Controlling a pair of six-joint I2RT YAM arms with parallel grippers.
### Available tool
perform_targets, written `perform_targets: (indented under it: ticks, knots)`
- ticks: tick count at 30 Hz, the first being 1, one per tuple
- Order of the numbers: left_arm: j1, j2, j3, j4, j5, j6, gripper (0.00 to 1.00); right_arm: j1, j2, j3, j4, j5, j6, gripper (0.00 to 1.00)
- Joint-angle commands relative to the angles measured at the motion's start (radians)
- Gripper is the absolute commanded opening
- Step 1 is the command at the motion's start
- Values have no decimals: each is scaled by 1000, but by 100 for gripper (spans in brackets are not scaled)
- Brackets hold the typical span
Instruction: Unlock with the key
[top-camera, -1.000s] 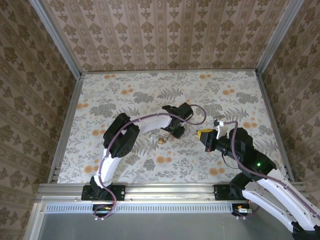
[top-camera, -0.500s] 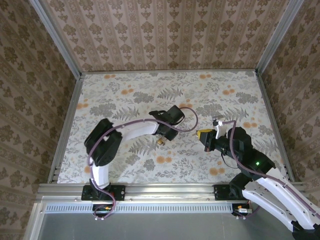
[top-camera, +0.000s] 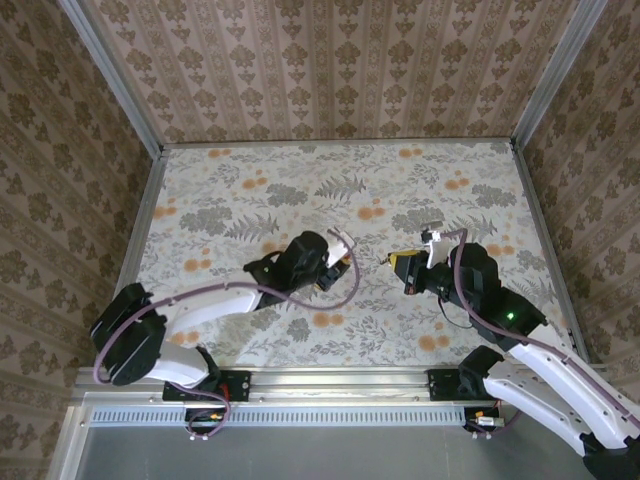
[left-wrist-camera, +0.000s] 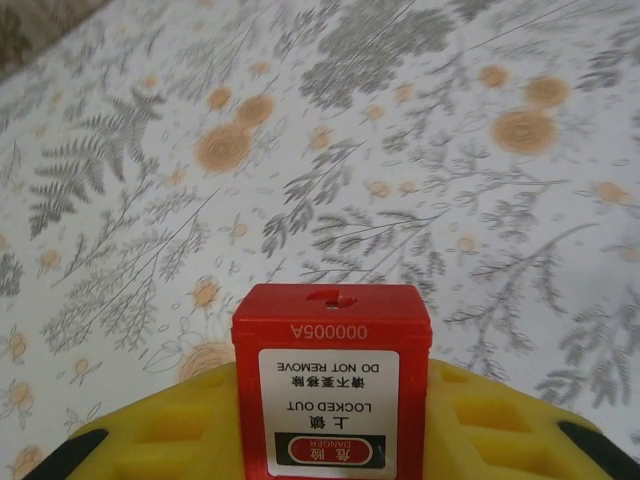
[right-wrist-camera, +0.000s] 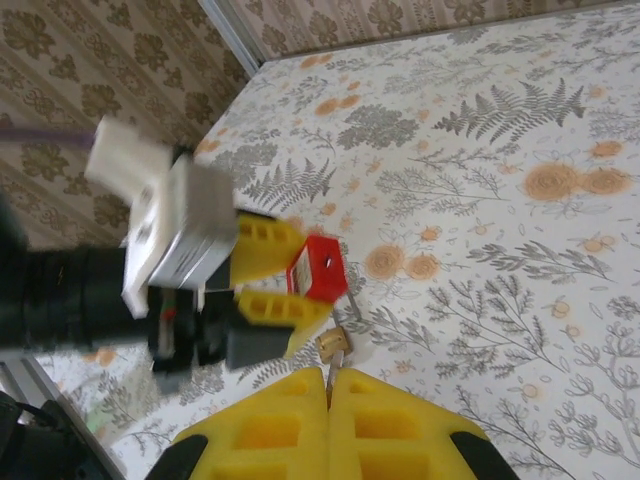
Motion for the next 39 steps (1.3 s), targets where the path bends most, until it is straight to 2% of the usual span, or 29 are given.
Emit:
perform_targets:
  ticks: [1, 7, 13, 25, 39]
  knots:
    - [-39, -85, -74, 238, -2, 86, 35, 1, 21, 30, 70, -36, 52, 0]
    - [-127, -144, -122, 306, -78, 169, 35, 64, 108, 19, 177, -30, 95, 0]
    - [-179, -186, -139, 304, -128, 193, 34, 70, 78, 64, 142, -42, 47, 0]
    - [-229, -172, -128, 301, -186, 237, 32, 70, 47, 15, 183, -83, 128, 0]
    - [-239, -164, -115, 292, -197, 240, 30, 65, 53, -47, 218, -76, 157, 0]
